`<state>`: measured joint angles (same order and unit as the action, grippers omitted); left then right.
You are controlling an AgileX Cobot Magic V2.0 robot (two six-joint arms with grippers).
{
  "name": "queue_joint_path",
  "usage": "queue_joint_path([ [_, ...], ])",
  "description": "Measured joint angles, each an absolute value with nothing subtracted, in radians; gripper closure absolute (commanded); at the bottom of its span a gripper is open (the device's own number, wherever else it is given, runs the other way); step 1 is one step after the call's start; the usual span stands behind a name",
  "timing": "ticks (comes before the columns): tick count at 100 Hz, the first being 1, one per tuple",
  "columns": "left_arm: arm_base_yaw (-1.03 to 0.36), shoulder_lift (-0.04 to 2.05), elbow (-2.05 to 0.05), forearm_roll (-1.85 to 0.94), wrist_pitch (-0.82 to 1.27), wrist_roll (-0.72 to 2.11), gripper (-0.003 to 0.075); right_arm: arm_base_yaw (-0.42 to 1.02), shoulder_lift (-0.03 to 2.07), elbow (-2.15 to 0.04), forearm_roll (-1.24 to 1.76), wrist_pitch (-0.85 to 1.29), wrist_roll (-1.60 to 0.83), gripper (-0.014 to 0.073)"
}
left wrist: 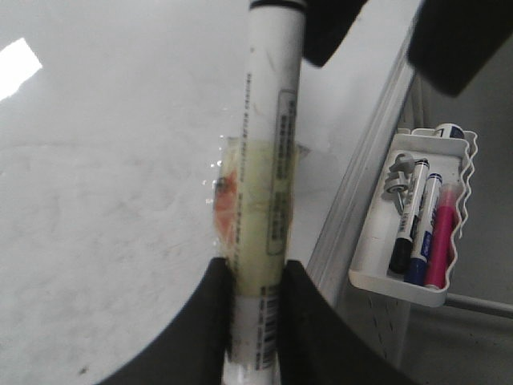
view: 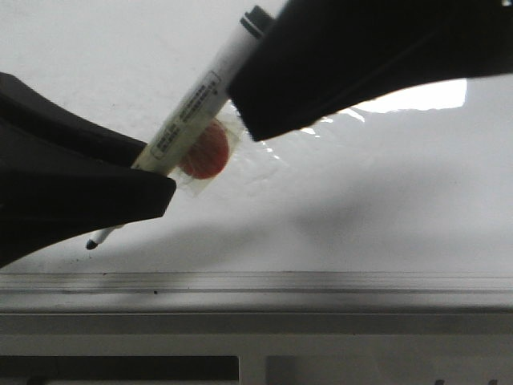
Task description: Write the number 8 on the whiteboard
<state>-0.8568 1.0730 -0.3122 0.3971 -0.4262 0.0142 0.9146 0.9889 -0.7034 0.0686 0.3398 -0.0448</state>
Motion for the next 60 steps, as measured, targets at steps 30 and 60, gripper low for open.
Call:
queue_joint_path([
  [30, -0.857, 1.073, -0.312, 0.452, -0.436, 0.014, 0.0741, 0.920, 1.070, -0.755, 0.099, 0.275, -0.045, 0.0397],
  [60, -0.857, 1.073, -0.312, 0.463, -0.436, 0.016, 0.0717, 0.920, 1.102, -0.757, 0.124, 0.259, -0.045, 0.0561],
])
